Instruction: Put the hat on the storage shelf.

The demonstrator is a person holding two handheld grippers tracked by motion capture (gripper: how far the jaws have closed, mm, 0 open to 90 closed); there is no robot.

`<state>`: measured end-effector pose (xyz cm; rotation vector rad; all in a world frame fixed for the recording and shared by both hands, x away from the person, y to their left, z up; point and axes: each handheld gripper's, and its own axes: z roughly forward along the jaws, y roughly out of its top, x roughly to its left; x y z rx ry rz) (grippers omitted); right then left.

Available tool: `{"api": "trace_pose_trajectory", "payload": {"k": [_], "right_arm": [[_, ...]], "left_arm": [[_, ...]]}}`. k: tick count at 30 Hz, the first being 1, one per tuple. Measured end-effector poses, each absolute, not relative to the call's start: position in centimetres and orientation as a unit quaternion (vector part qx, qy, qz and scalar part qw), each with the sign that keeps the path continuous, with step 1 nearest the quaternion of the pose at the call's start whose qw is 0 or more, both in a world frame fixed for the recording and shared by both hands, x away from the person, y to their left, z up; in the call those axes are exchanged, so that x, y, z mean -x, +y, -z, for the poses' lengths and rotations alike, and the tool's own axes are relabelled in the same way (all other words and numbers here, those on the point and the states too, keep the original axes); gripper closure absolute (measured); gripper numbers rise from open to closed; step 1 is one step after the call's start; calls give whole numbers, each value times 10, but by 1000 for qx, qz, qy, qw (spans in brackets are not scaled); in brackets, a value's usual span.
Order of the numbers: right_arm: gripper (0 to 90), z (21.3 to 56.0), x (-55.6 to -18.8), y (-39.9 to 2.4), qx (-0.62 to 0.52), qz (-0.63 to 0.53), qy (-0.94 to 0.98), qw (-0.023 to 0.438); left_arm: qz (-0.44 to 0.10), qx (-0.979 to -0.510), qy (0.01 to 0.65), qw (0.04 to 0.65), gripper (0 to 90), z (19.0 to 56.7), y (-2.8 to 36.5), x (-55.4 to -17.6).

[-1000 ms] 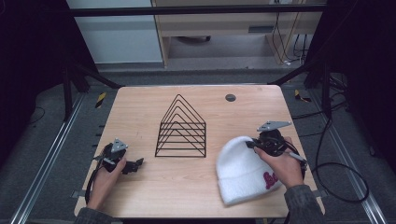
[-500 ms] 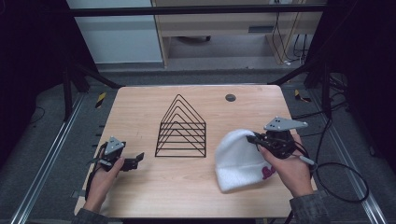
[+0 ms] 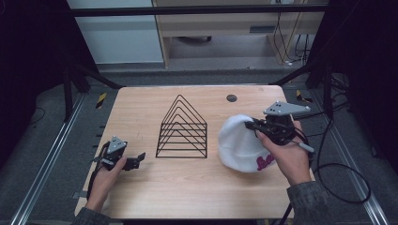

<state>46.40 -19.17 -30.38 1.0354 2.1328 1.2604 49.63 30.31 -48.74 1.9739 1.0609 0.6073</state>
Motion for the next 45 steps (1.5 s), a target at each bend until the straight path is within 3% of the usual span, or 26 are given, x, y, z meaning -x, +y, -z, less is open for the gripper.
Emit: {"api": "trace_pose_trajectory", "payload": {"k": [10, 29, 39, 45], "right_arm": [[838, 260, -472, -180, -361, -479, 760, 252], [838, 203, -495, -164, -347, -513, 730, 287], [838, 169, -501, -146, -339, -535, 712, 302], [838, 166, -506, -126, -331, -552, 704, 300]], "left_arm": [[-245, -791, 406, 387, 56, 464, 296, -499], [-247, -814, 321, 417, 56, 352, 243, -515], [-253, -814, 308, 423, 77, 330, 234, -517], [-249, -812, 297, 436, 113, 326, 233, -513]]}}
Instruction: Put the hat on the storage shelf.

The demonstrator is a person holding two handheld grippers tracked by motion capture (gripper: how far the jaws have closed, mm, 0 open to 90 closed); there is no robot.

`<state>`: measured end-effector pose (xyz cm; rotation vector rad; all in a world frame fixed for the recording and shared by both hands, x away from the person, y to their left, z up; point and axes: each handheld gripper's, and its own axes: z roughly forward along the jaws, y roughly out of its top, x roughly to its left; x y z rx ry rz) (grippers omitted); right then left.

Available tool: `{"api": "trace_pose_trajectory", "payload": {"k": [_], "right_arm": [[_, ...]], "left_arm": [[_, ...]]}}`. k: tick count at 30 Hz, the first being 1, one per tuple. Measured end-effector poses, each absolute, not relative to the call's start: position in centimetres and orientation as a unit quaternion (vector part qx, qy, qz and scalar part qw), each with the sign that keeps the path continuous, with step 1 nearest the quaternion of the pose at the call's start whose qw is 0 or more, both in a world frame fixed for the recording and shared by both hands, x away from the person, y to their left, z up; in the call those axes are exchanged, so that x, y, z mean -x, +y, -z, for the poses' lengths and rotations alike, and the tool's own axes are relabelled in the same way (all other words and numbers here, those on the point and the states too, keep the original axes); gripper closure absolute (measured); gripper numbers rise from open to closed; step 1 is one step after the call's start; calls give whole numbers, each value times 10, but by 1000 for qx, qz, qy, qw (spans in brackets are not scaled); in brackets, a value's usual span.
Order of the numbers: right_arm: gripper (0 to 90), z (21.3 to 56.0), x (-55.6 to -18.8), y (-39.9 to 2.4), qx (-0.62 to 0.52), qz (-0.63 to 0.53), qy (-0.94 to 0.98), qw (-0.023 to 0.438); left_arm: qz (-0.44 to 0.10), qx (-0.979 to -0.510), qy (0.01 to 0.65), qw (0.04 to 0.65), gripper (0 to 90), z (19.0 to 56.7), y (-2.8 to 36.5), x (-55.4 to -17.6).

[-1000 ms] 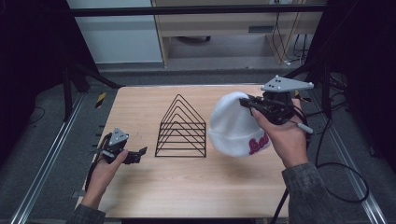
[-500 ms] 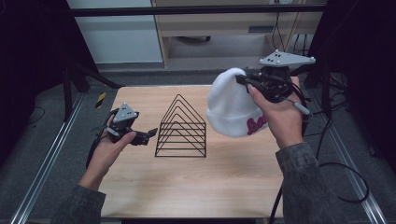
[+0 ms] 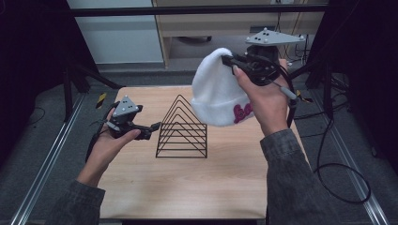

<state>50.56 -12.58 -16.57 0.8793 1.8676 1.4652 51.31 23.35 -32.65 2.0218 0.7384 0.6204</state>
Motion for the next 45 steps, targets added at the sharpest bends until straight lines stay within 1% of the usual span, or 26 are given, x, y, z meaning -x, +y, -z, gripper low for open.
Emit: {"api": "trace_pose_trajectory", "payload": {"k": [2, 5, 14, 21, 25, 31, 36, 40, 41, 43, 45], "right_arm": [[838, 166, -507, -120, -328, -559, 701, 298], [838, 164, -511, -112, -322, -563, 700, 298], [838, 160, -519, -89, -309, -569, 703, 295], [837, 159, -523, -71, -300, -576, 703, 290], [837, 155, -529, -59, -297, -582, 704, 277], [837, 156, -532, -43, -287, -585, 710, 266], [837, 162, -534, -26, -275, -585, 720, 254], [837, 163, -533, -20, -268, -587, 724, 245], [836, 164, -533, -19, -267, -584, 726, 245], [837, 166, -534, -17, -264, -582, 730, 241], [836, 167, -534, -17, -263, -581, 732, 240]], "left_arm": [[-242, -811, 296, 444, 156, 327, 235, -514], [-244, -810, 298, 441, 177, 329, 234, -519], [-251, -802, 292, 456, 172, 325, 231, -513], [-251, -797, 291, 466, 164, 321, 231, -517], [-247, -794, 289, 474, 163, 319, 228, -518], [-220, -798, 279, 486, 164, 322, 221, -526], [-211, -793, 289, 494, 173, 324, 223, -532], [-183, -785, 298, 511, 194, 327, 223, -541], [-170, -782, 300, 519, 225, 327, 224, -542], [-160, -784, 297, 521, 360, 328, 223, -544], [-159, -797, 285, 508, 547, 330, 222, -545]]}}
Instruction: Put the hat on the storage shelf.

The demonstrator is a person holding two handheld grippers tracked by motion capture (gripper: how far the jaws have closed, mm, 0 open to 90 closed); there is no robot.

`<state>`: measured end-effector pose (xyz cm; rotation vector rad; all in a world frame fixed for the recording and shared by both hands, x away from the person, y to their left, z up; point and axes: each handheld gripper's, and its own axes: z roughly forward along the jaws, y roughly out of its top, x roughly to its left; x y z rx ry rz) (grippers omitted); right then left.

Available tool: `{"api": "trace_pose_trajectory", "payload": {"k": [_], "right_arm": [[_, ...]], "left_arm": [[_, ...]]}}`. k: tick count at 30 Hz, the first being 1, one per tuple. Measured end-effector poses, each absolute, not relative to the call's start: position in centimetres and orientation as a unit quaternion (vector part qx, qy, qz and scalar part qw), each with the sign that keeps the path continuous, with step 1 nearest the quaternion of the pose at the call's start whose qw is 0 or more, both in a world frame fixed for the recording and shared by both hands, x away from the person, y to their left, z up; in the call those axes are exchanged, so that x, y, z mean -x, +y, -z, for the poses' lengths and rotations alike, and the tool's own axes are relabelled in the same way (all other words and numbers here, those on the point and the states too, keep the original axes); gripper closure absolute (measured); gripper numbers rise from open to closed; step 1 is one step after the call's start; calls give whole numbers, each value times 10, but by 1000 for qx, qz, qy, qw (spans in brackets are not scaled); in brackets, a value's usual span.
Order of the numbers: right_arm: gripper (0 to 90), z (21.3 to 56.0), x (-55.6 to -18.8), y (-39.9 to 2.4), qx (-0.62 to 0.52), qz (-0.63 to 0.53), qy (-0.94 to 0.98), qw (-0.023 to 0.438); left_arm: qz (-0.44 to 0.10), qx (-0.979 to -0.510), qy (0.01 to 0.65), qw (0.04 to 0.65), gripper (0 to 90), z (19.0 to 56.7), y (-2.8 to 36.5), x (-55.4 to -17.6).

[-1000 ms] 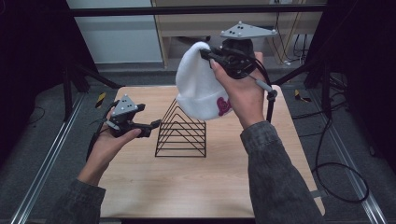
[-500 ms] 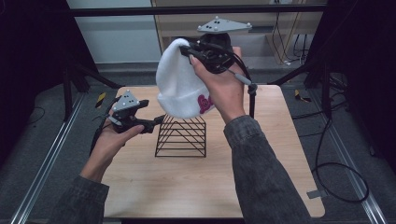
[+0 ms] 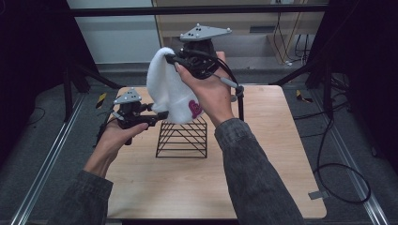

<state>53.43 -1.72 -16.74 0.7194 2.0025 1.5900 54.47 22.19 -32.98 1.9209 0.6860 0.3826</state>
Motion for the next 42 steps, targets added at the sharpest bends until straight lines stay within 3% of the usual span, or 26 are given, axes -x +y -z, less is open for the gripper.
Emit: {"api": "trace_pose_trajectory", "payload": {"k": [3, 5, 12, 26, 42], "right_arm": [[836, 170, -537, -20, -266, -580, 732, 239], [836, 172, -538, -23, -270, -581, 730, 239], [836, 178, -549, -41, -295, -566, 730, 243], [835, 196, -558, -53, -332, -548, 732, 232], [834, 181, -539, -60, -325, -555, 730, 233]], "left_arm": [[-152, -800, 284, 505, 765, 330, 220, -545], [-152, -798, 284, 508, 822, 328, 221, -542], [-196, -791, 293, 501, 831, 314, 231, -527], [-186, -801, 294, 487, 834, 308, 240, -523], [-184, -790, 280, 514, 834, 290, 248, -505]]}}
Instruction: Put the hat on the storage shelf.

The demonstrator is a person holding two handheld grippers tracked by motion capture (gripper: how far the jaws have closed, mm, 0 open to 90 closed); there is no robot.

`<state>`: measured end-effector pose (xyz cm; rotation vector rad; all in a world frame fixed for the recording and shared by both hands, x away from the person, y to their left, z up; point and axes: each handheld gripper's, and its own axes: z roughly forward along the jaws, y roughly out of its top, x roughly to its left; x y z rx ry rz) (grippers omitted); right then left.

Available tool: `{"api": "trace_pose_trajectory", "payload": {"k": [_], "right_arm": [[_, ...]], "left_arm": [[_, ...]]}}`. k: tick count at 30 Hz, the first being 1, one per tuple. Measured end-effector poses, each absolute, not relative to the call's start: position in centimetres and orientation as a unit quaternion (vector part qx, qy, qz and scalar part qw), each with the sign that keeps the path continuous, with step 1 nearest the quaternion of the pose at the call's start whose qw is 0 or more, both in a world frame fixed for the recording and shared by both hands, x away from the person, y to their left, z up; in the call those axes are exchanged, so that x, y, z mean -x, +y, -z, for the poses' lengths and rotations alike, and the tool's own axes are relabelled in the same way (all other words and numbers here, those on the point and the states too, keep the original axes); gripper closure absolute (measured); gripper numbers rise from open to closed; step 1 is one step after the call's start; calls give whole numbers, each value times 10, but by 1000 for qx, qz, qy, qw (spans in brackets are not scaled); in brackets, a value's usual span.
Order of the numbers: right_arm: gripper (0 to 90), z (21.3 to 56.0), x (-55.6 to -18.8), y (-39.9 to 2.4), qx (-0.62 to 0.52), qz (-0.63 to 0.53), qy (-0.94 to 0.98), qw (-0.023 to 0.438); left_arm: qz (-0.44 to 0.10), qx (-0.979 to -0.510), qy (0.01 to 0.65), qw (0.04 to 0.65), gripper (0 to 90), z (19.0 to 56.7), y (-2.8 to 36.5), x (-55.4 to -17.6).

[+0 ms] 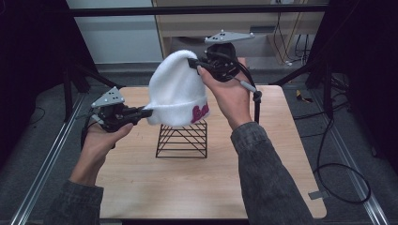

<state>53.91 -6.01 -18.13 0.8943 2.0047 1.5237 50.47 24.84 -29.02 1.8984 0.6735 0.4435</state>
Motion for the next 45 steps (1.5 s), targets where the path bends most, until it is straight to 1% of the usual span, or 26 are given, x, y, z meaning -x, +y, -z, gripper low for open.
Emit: {"api": "trace_pose_trajectory", "payload": {"k": [5, 6, 8, 12, 16, 26, 45], "right_arm": [[834, 178, -535, -61, -325, -555, 730, 231], [834, 179, -535, -61, -326, -553, 731, 233], [834, 183, -539, -61, -328, -548, 733, 234], [834, 195, -551, -61, -337, -546, 732, 227], [833, 212, -566, -62, -349, -538, 736, 217], [833, 238, -579, -58, -351, -531, 741, 215], [833, 255, -570, -59, -308, -526, 763, 215]], "left_arm": [[-186, -792, 276, 512, 834, 288, 248, -500], [-198, -795, 277, 502, 834, 289, 247, -501], [-202, -798, 280, 493, 834, 292, 246, -505], [-205, -801, 286, 485, 834, 297, 244, -514], [-213, -810, 293, 462, 834, 309, 242, -528], [-222, -811, 309, 444, 834, 326, 238, -546], [-229, -811, 323, 430, 835, 354, 241, -557]]}}
